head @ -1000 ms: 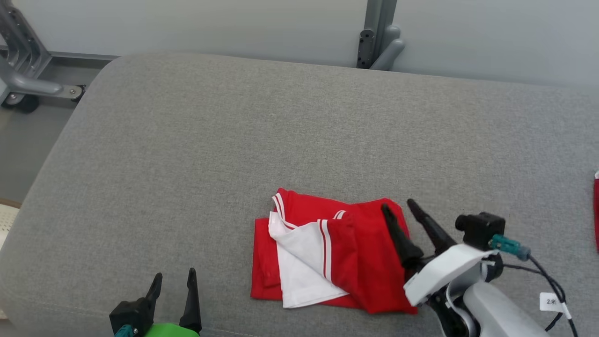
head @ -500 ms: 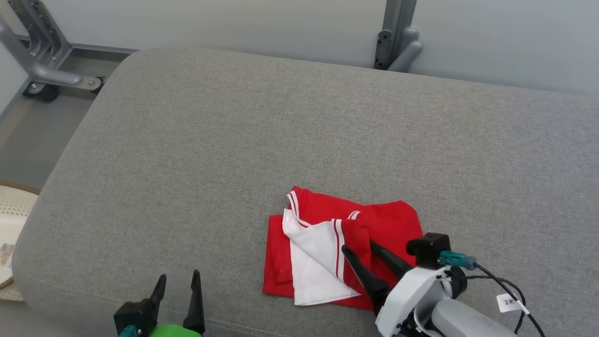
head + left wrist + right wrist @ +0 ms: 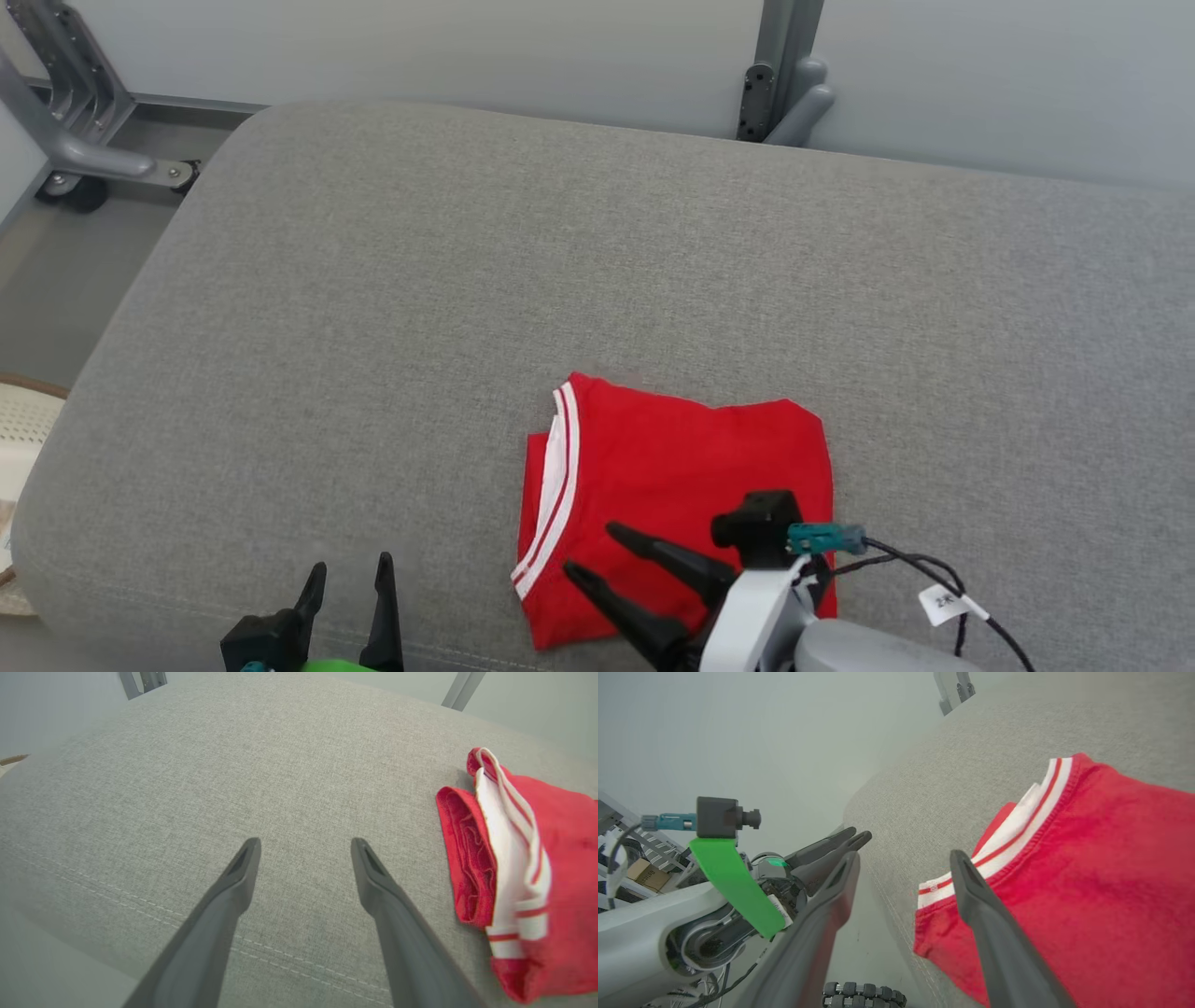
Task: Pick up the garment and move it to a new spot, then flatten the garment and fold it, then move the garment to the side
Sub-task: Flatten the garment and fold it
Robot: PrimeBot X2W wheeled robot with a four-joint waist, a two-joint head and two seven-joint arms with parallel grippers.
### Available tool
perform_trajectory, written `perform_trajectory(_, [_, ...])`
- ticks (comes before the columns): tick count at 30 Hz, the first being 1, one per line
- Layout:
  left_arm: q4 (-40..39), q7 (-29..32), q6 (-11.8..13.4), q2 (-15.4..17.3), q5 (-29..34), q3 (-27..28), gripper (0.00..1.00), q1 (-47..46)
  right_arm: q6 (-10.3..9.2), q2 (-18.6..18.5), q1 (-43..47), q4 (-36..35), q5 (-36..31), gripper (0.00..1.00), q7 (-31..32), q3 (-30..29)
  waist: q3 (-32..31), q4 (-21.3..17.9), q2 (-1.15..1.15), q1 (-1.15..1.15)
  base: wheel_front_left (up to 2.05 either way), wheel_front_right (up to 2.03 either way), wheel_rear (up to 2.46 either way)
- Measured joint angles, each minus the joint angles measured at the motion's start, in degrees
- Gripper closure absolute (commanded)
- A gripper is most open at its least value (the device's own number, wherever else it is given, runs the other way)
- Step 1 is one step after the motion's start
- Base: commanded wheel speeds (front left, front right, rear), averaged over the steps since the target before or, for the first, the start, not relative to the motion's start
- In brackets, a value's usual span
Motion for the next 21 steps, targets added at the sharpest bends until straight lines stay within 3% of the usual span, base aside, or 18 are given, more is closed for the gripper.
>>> perform_trajectory(3, [-0.1, 0.0, 0.1, 0.0, 0.0, 0.0, 0.0, -0.2, -0.01, -3.0, 0.2, -1.0, 2.3, 0.0, -0.1, -1.6, 0.0, -1.1, 0.0, 0.0, 0.0, 0.0, 0.0])
perform_trajectory(7, [-0.4, 0.0, 0.2, 0.0, 0.0, 0.1, 0.0, -0.3, -0.01, -4.4, 3.8, 3.3, 2.6, 0.0, -0.2, -16.0, -0.1, -2.4, 0.0, 0.0, 0.0, 0.0, 0.0])
perform_trajectory(9, [-0.5, 0.0, 0.2, 0.0, 0.7, -0.1, 0.0, -0.3, -0.01, -4.5, 6.3, 7.3, -0.2, 0.0, -0.2, -21.4, -0.1, -2.8, 0.0, 0.0, 0.0, 0.0, 0.0])
perform_trajectory(16, [-0.5, 0.0, 0.0, 0.0, 1.6, -0.3, 0.0, -0.4, 0.0, -0.1, 9.1, 17.8, -5.7, 0.0, -0.2, -28.6, 0.0, -2.4, 0.0, 0.0, 0.0, 0.0, 0.0])
perform_trajectory(21, [-0.6, 0.0, 0.0, 0.0, 1.6, -0.3, 0.0, -0.5, -0.01, 2.5, 8.6, 23.2, -6.2, 0.0, -0.4, -29.1, 0.3, -1.3, 0.0, 0.0, 0.0, 0.0, 0.0])
